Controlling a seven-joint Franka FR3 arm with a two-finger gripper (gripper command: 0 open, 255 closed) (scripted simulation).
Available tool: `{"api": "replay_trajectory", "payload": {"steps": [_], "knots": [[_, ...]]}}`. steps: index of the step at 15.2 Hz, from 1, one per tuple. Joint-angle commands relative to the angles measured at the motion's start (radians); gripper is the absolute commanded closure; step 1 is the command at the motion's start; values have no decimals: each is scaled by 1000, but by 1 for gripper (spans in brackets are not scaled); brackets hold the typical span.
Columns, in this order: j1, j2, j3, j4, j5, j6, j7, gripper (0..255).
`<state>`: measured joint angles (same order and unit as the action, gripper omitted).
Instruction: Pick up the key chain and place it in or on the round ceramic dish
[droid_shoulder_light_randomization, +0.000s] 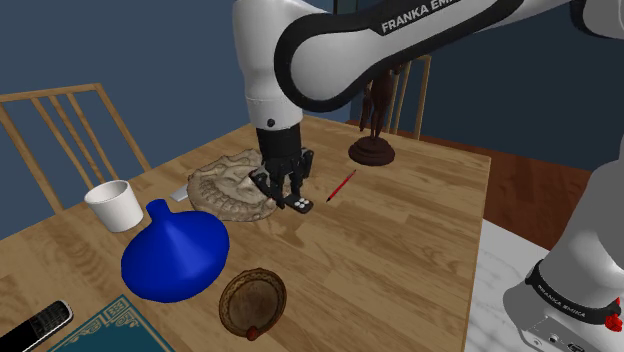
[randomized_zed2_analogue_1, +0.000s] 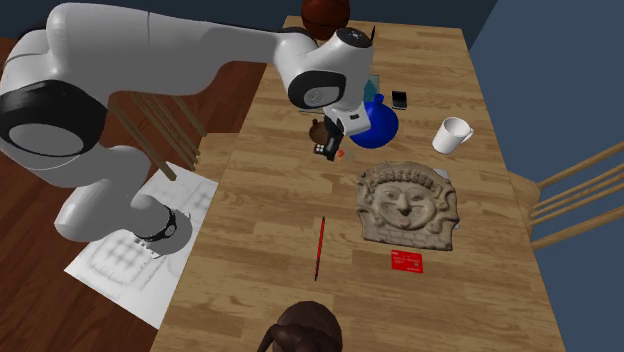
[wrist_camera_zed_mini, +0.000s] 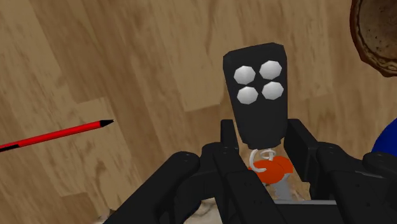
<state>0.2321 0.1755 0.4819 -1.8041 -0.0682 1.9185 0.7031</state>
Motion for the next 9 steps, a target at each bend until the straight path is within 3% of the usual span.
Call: {"api": "replay_trajectory", "payload": {"steps": [1, 9], "knots": [[26, 8, 16, 16, -5, -10, 43, 255], [159, 94, 77, 121, -54, -43, 242, 255]]}}
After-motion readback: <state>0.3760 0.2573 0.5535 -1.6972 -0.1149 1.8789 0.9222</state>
